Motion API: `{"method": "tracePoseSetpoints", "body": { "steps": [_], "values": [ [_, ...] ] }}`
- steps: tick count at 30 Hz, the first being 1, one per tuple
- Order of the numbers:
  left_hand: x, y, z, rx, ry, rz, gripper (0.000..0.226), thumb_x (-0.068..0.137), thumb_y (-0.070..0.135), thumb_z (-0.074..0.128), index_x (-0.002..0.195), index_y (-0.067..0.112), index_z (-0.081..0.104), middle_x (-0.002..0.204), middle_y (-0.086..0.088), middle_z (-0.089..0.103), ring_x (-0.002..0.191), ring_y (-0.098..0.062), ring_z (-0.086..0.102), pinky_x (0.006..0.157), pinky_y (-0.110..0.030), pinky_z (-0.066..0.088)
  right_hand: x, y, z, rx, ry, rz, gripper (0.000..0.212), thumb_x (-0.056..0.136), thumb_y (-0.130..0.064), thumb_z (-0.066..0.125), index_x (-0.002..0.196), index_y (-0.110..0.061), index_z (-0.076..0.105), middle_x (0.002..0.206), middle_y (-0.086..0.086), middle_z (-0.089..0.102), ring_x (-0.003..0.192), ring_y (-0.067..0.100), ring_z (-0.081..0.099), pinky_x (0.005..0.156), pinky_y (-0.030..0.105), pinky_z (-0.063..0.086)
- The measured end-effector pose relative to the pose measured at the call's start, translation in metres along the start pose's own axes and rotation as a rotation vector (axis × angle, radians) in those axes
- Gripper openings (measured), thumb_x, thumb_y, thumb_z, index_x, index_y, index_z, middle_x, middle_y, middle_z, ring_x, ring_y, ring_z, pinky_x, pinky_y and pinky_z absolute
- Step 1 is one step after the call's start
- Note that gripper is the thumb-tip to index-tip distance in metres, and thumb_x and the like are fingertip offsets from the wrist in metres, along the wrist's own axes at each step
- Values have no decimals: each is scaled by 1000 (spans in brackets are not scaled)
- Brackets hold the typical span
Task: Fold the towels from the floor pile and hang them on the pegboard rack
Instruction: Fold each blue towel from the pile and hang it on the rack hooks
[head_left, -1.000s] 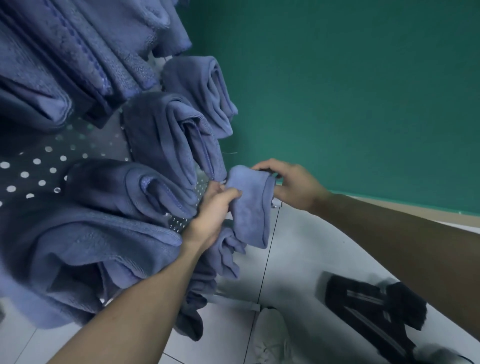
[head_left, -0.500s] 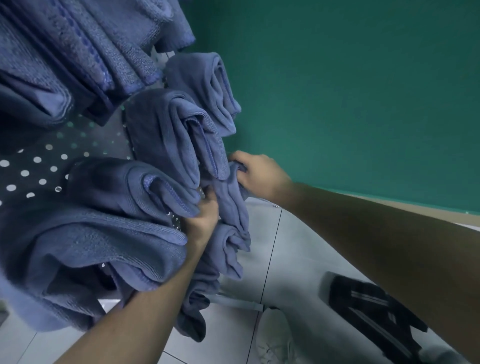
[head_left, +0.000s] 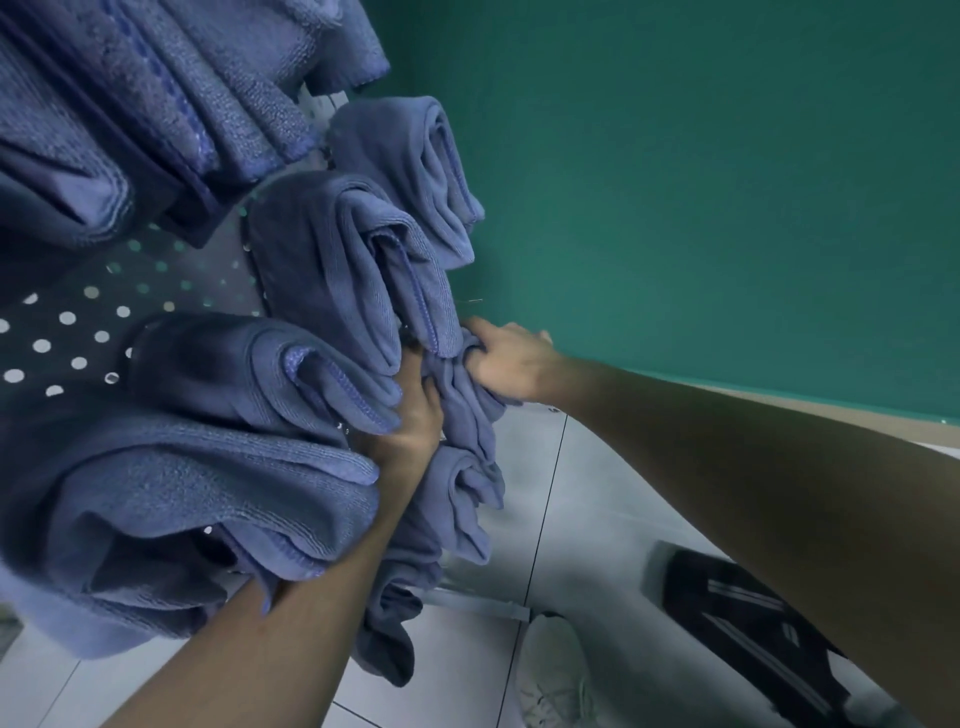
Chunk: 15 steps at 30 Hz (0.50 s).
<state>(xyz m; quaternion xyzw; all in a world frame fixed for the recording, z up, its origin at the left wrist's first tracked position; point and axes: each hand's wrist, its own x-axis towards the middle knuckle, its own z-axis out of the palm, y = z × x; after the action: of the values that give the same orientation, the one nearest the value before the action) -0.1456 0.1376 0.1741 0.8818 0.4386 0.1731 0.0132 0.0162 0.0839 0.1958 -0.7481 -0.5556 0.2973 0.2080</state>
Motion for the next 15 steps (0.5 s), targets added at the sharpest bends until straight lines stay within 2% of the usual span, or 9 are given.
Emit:
{"method": "tracePoseSetpoints", "body": {
  "steps": [1,2,5,7,10,12,15],
  "values": [
    [2,-4,5,-13,-24,-1,55,85,35,35,124,2,57,118,-25,59,112,-44,56,98,-55,45,-3,4,1,26,-38,-3,49,94,-33,39,143,-35,37,99,2,63,118,32,52,103,47,28],
    [2,-6,7,8,-50,5,56,86,37,34,125,3,55,119,-25,58,113,-44,55,99,-55,44,-7,7,2,69,-75,-10,55,88,-39,43,143,-37,34,96,0,61,114,31,53,102,45,31],
    [-4,-3,1,77,32,89,46,85,26,54,130,17,49,119,-13,57,117,-33,50,104,-46,39,-15,16,9,327,-137,-30,73,80,-57,60,144,-39,29,118,0,64,110,23,61,99,40,48],
    [-6,5,-7,84,142,170,48,79,14,65,126,16,57,111,-12,58,110,-27,45,99,-40,34,-14,16,14,368,-109,-37,72,85,-51,71,142,-30,32,118,1,66,105,21,65,92,38,54],
    [-10,12,-13,76,291,270,45,78,3,67,122,12,66,104,-10,62,103,-23,48,96,-34,37,-6,15,22,302,-41,-55,60,88,-38,72,131,-19,36,108,5,67,94,25,66,81,36,54],
    [-10,9,-14,48,331,344,40,86,3,60,125,12,66,107,-6,64,105,-22,55,98,-32,42,-1,14,24,272,-45,-43,43,90,-32,67,118,-13,40,102,7,64,90,26,64,77,34,50],
    [-8,1,-11,73,278,381,34,95,11,55,127,12,65,112,-3,67,108,-25,60,103,-32,42,8,13,29,272,-111,-42,17,80,-41,58,88,-27,52,84,-1,58,74,19,61,73,33,50]
  ]
}}
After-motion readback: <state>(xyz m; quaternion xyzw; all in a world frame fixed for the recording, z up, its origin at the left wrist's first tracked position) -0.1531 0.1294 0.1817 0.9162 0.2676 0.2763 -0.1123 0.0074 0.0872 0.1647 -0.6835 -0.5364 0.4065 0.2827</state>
